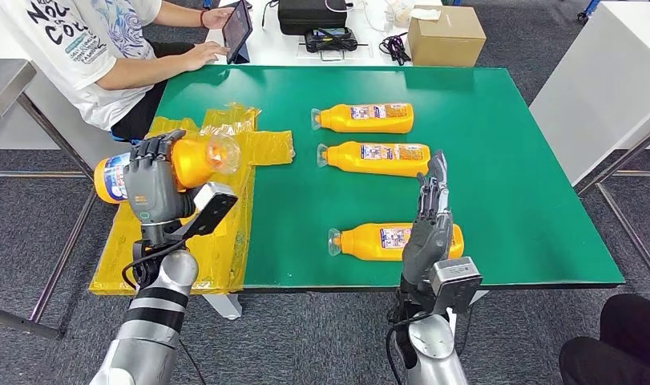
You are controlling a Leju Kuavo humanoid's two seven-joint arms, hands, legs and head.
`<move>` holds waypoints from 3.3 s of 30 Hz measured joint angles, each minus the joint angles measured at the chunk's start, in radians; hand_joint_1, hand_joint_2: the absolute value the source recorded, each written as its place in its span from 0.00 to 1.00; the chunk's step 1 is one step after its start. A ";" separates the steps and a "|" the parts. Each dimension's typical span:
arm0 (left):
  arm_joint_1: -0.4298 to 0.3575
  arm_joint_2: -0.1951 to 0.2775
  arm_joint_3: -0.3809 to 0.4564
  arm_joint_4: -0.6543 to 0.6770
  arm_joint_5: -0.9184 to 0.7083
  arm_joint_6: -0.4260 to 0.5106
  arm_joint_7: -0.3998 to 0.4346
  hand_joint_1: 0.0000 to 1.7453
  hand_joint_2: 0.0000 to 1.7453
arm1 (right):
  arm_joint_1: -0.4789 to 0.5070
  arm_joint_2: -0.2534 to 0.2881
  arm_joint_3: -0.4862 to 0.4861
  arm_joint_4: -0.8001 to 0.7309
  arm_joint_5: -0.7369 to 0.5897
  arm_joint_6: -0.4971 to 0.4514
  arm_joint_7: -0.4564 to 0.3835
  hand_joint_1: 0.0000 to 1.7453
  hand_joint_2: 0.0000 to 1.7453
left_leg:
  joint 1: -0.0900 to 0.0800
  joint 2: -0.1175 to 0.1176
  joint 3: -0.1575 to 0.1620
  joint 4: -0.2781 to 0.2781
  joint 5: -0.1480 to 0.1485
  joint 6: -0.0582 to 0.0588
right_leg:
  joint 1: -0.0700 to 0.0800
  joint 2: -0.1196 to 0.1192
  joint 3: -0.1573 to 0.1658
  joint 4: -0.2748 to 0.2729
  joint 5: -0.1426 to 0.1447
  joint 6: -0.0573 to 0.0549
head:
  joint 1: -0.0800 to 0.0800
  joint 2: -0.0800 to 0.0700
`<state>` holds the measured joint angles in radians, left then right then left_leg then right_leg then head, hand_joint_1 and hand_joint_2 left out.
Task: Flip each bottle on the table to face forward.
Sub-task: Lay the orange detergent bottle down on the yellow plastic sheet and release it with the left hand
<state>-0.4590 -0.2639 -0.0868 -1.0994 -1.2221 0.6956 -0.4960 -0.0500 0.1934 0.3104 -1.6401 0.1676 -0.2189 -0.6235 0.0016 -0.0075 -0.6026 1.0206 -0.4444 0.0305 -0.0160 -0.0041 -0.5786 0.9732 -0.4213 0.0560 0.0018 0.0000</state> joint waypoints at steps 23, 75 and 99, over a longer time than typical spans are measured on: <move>-0.298 0.154 -0.170 0.602 -0.320 -0.241 0.275 1.00 1.00 | -0.142 -0.007 0.191 0.142 0.193 0.097 0.111 0.00 0.00 | 0.001 0.000 -0.001 0.000 0.001 -0.001 | 0.001 0.000 -0.001 0.001 0.000 0.000 | 0.000 0.000; -0.297 0.243 -0.144 0.752 -0.133 -0.472 0.240 0.00 1.00 | -0.152 -0.006 0.272 0.268 0.197 0.119 0.112 0.00 0.00 | 0.001 0.000 0.000 0.000 0.001 -0.001 | 0.000 0.000 -0.001 0.003 0.000 0.000 | 0.000 0.000; -0.321 0.221 -0.021 0.750 0.212 -0.884 0.034 0.00 0.25 | -0.184 0.000 0.271 0.322 0.171 0.109 0.109 0.00 0.00 | 0.000 -0.002 0.008 0.000 0.004 -0.002 | 0.000 -0.002 0.006 0.004 0.002 -0.003 | 0.000 0.000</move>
<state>-0.7802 -0.0429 -0.1080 -0.3497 -1.0099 -0.1879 -0.4624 -0.2344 0.1936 0.5814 -1.3185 0.3385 -0.1102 -0.5142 0.0017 -0.0098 -0.5944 1.0203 -0.4405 0.0280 -0.0162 -0.0062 -0.5726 0.9768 -0.4196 0.0527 0.0019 0.0000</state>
